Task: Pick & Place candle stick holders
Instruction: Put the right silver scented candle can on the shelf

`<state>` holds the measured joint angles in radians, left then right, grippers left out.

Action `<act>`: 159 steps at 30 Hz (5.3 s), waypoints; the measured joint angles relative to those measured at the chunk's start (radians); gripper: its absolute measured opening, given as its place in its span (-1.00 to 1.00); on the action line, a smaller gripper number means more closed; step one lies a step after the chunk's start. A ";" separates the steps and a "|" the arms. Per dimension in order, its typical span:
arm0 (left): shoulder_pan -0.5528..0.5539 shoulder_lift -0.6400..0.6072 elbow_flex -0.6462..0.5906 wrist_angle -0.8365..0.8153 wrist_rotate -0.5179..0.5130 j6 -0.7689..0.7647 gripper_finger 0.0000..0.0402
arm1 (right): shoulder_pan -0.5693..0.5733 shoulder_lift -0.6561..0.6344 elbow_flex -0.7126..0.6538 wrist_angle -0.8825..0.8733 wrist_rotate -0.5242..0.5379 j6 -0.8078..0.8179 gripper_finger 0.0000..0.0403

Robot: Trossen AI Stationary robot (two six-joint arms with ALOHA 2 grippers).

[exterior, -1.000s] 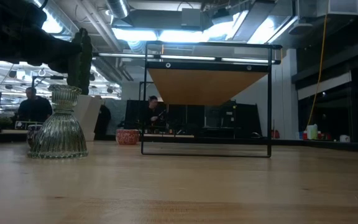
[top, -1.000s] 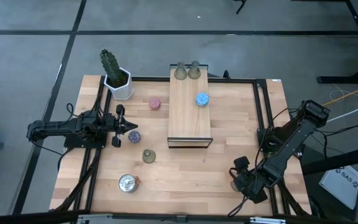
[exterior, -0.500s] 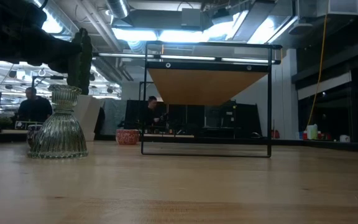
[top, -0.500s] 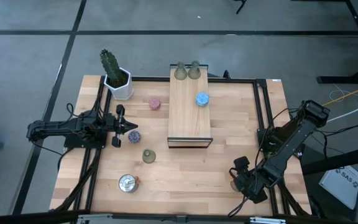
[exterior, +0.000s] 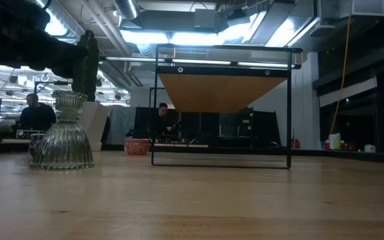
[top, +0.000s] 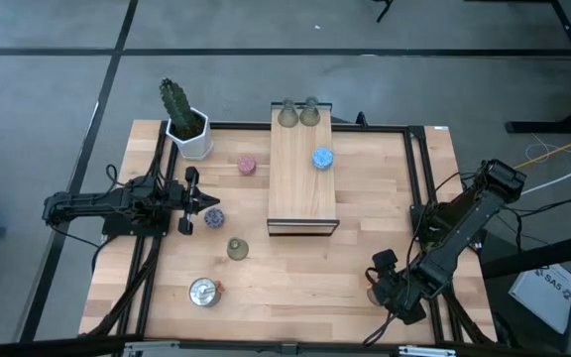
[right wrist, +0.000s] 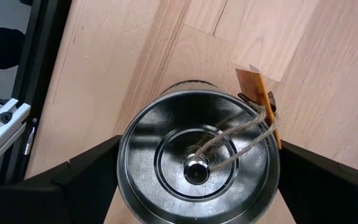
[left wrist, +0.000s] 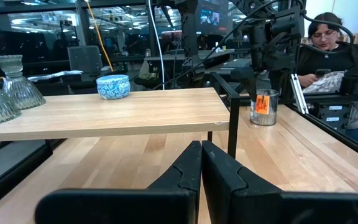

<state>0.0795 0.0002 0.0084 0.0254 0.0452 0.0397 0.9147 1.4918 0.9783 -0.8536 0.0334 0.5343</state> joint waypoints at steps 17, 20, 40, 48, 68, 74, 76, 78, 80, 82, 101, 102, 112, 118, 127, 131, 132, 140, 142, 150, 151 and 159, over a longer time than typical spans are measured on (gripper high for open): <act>0.000 0.000 0.000 0.000 0.000 0.000 -0.97 | -0.095 -0.043 0.090 -0.147 -0.019 -0.016 0.81; 0.000 0.000 0.000 0.000 0.000 0.000 -0.97 | -0.125 -0.048 0.128 -0.208 -0.019 -0.032 0.81; 0.000 0.000 0.000 0.000 0.000 0.000 -0.97 | -0.331 -0.095 0.379 -0.498 -0.016 -0.133 0.81; 0.000 0.000 0.000 0.000 0.000 0.000 -0.97 | -0.399 -0.095 0.488 -0.575 -0.015 -0.162 0.81; 0.000 0.000 0.000 0.000 0.000 0.000 -0.97 | -0.451 -0.095 0.541 -0.649 0.026 -0.183 0.81; 0.000 0.000 0.000 0.000 0.000 0.000 -0.97 | -0.473 -0.094 0.542 -0.647 0.018 -0.196 0.81; 0.000 0.000 0.000 0.000 0.000 0.000 -0.97 | -0.489 -0.093 0.555 -0.652 0.018 -0.210 0.81; 0.000 0.000 0.000 0.000 0.000 0.000 -0.97 | -0.508 -0.093 0.581 -0.655 0.018 -0.227 0.81; 0.000 0.000 0.000 0.000 0.000 0.000 -0.97 | -0.530 -0.093 0.615 -0.656 0.018 -0.246 0.81; 0.000 0.000 0.000 0.000 0.000 0.000 -0.97 | -0.555 -0.093 0.654 -0.658 0.018 -0.271 0.81; 0.000 0.000 0.000 0.000 0.000 0.000 -0.97 | -0.791 -0.089 0.848 -0.699 0.018 -0.360 0.81; 0.000 0.000 0.000 0.000 0.000 0.000 -0.97 | -0.802 -0.089 0.851 -0.699 0.018 -0.360 0.81; 0.000 0.000 0.000 0.000 0.000 0.000 -0.97 | -0.891 -0.089 0.852 -0.684 0.042 -0.361 0.81; 0.000 0.000 0.000 0.000 0.000 0.000 -0.97 | -0.924 -0.078 0.852 -0.667 0.044 -0.361 0.81; 0.000 0.000 0.000 0.000 0.000 0.000 -0.97 | -0.967 -0.012 0.887 -0.650 0.029 -0.360 0.81; 0.000 0.000 0.000 -0.001 0.000 0.000 -0.97 | -0.983 0.049 0.962 -0.652 0.015 -0.366 0.81; 0.000 0.000 0.000 0.000 0.000 0.000 -0.97 | -0.986 0.066 0.983 -0.652 0.015 -0.371 0.81; 0.000 0.000 0.000 0.000 -0.001 0.000 -0.97 | -0.987 0.196 1.132 -0.675 0.004 -0.393 0.81; 0.000 0.000 0.000 0.000 -0.001 0.000 -0.97 | -0.986 0.222 1.160 -0.683 -0.001 -0.393 0.81; 0.000 0.000 0.000 0.000 -0.001 0.000 -0.97 | -0.965 0.269 1.181 -0.692 -0.011 -0.386 0.81; 0.000 0.000 0.000 0.000 -0.001 0.000 -0.97 | -0.964 0.270 1.181 -0.692 -0.011 -0.386 0.81; 0.000 0.000 0.000 0.000 0.000 0.000 -0.97 | -0.964 0.280 1.182 -0.689 -0.011 -0.385 0.81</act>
<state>0.0797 0.0000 0.0082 0.0254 0.0448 0.0395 -0.0489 1.7719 2.1605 -1.5430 0.0226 0.1493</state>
